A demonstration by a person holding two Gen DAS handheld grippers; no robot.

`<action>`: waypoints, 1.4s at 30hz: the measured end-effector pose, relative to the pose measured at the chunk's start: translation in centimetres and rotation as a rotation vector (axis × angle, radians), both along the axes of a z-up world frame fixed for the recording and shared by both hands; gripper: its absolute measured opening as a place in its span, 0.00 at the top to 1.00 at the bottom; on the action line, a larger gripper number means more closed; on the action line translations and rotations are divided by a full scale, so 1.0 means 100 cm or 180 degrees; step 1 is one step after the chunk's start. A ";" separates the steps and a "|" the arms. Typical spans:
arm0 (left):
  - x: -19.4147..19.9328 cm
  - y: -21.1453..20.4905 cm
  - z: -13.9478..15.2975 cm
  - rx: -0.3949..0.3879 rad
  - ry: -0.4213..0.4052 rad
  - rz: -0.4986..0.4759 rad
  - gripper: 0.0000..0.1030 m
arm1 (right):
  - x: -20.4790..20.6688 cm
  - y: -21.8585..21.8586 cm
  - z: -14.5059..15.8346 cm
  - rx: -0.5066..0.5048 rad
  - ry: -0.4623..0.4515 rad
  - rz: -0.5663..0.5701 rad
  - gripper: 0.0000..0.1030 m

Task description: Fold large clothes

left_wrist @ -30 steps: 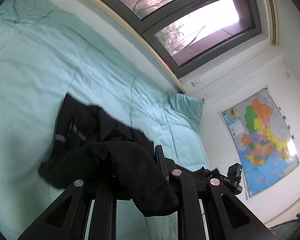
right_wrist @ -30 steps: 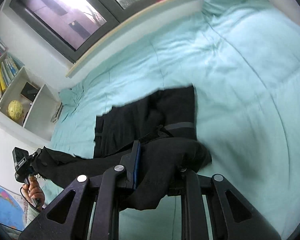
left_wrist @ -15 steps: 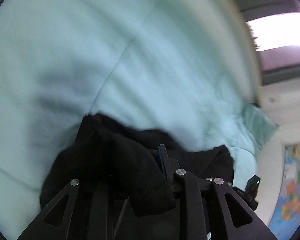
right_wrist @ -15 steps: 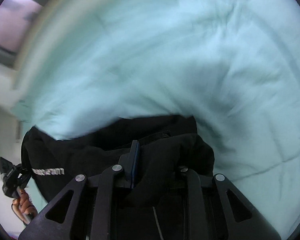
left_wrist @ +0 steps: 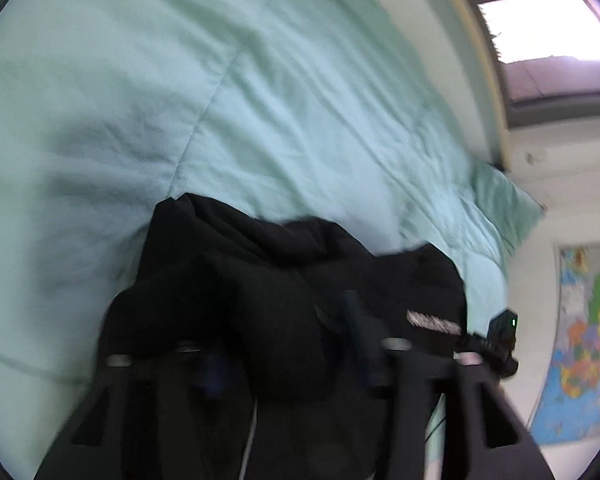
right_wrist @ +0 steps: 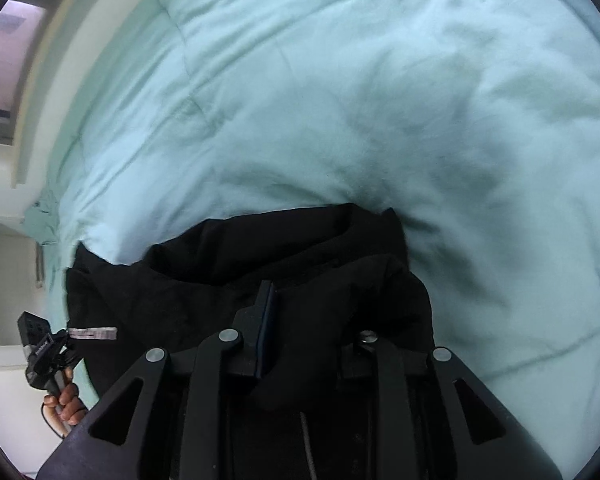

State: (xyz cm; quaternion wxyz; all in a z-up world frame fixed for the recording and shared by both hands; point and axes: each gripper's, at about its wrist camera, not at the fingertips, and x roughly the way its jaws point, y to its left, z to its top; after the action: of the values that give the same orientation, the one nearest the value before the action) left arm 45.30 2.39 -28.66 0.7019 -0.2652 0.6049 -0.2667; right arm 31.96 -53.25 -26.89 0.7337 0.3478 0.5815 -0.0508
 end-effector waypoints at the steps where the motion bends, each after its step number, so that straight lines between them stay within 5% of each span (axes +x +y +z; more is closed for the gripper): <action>1: -0.006 0.004 0.007 -0.0021 -0.0033 -0.0049 0.28 | -0.006 -0.001 0.009 0.0000 -0.0051 0.0019 0.70; 3: -0.027 0.018 0.027 -0.0036 -0.0129 -0.0147 0.26 | -0.023 -0.001 0.030 0.0018 -0.0203 0.0104 0.64; 5: -0.042 0.032 0.039 0.0050 -0.0214 -0.0195 0.27 | -0.038 -0.001 0.046 0.0053 -0.0348 0.0182 0.48; 8: -0.051 0.044 0.049 0.0458 -0.0406 -0.0097 0.27 | -0.051 0.003 0.065 -0.0399 -0.0396 0.0296 0.31; 13: -0.035 0.040 0.045 0.0538 -0.0544 0.0067 0.27 | -0.045 0.013 0.074 -0.0839 -0.0437 0.0485 0.29; 18: 0.004 0.025 0.026 0.0780 -0.0531 0.0104 0.27 | -0.009 0.008 0.039 -0.1146 -0.0251 0.0707 0.28; 22: 0.038 0.015 0.012 0.0746 -0.0474 -0.0001 0.27 | 0.015 0.001 0.016 -0.1162 -0.0239 0.0849 0.28; 27: 0.064 -0.012 -0.013 0.0295 -0.0189 -0.0479 0.26 | 0.034 -0.017 -0.011 -0.0950 -0.0224 0.0908 0.28; 28: 0.065 -0.016 -0.015 0.0389 -0.0239 -0.0454 0.34 | 0.036 -0.018 -0.016 -0.0889 -0.0217 0.0900 0.28; 29: 0.064 -0.019 -0.016 0.0498 -0.0286 -0.0438 0.70 | 0.037 -0.018 -0.020 -0.0823 -0.0243 0.0896 0.44; 30: 0.062 -0.023 -0.016 0.0650 -0.0336 -0.0459 0.85 | 0.036 -0.015 -0.019 -0.0775 -0.0294 0.0908 0.61; 31: 0.057 -0.024 -0.011 0.0740 -0.0456 -0.0421 0.85 | 0.035 -0.012 -0.018 -0.0830 -0.0313 0.0907 0.74; 34: 0.034 -0.019 0.019 0.0831 -0.0899 -0.0265 0.88 | 0.021 0.004 0.009 -0.1321 -0.0488 0.0923 0.82; 39: 0.031 0.002 0.090 0.0513 -0.1322 0.0065 0.88 | 0.021 0.015 0.090 -0.1808 -0.0979 0.0785 0.84; 42: 0.048 -0.002 0.097 0.0639 -0.1385 0.0215 0.88 | 0.052 0.022 0.109 -0.2001 -0.1087 0.0764 0.85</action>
State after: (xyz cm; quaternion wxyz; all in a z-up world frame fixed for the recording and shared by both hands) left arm 50.11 2.20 -18.98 0.8470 -0.1504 0.4537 -0.2325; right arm 37.11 -51.08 -16.04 0.8917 0.0385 0.4435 -0.0817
